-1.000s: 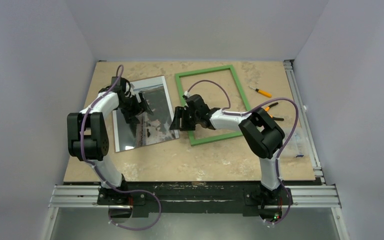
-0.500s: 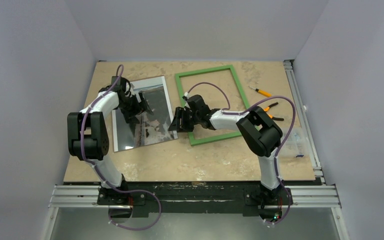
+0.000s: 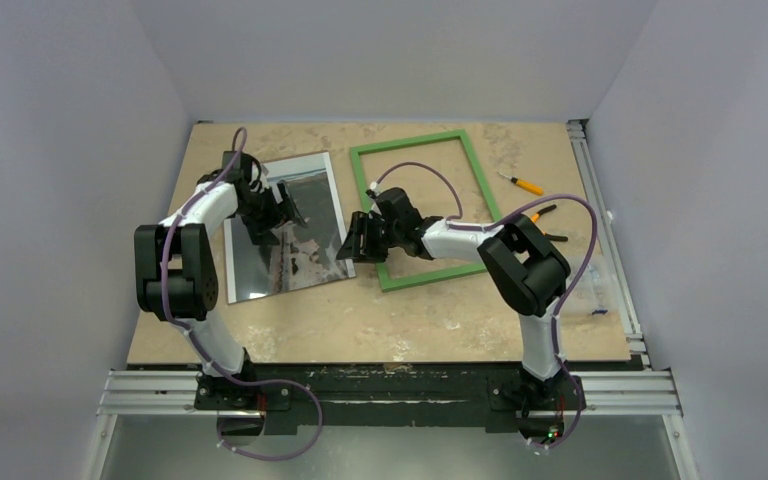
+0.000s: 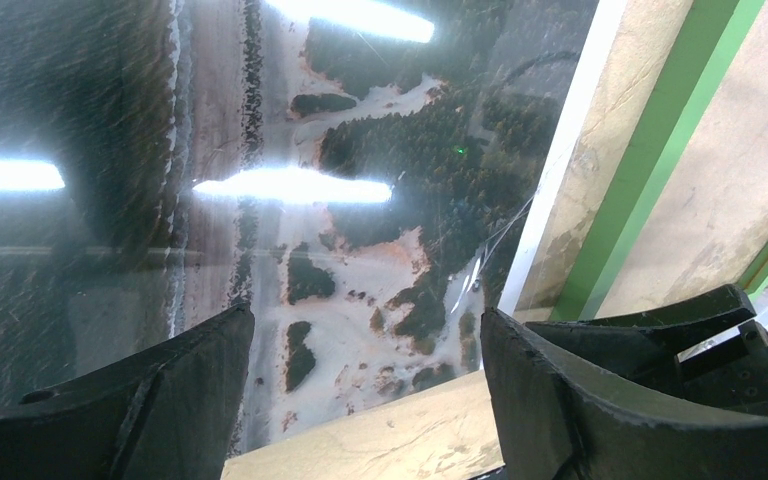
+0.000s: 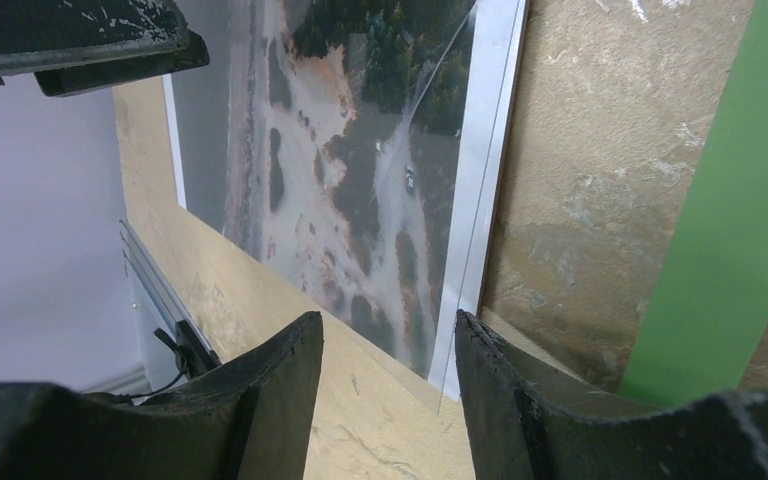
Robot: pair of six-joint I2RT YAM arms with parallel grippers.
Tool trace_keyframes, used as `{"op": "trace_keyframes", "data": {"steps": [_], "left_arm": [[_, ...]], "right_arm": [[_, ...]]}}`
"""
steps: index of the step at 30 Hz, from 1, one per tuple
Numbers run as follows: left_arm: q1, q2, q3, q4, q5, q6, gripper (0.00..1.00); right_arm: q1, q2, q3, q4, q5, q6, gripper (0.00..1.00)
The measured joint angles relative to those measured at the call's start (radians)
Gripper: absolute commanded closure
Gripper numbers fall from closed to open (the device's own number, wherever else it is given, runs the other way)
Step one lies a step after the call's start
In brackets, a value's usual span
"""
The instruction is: Take the photo out of the frame
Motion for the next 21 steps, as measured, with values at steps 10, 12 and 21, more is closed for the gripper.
{"op": "trace_keyframes", "data": {"steps": [10, 12, 21], "left_arm": [[0.000, -0.013, 0.000, -0.001, -0.008, 0.001, 0.18], [0.000, -0.029, 0.000, -0.001, -0.015, 0.003, 0.18], [0.000, -0.036, 0.003, -0.003, -0.007, 0.008, 0.18]], "right_arm": [[0.001, 0.000, -0.002, 0.015, -0.026, 0.019, 0.49], [0.001, 0.000, -0.002, 0.014, -0.026, 0.019, 0.49], [0.002, 0.002, 0.002, 0.014, -0.053, 0.019, 0.49]]}}
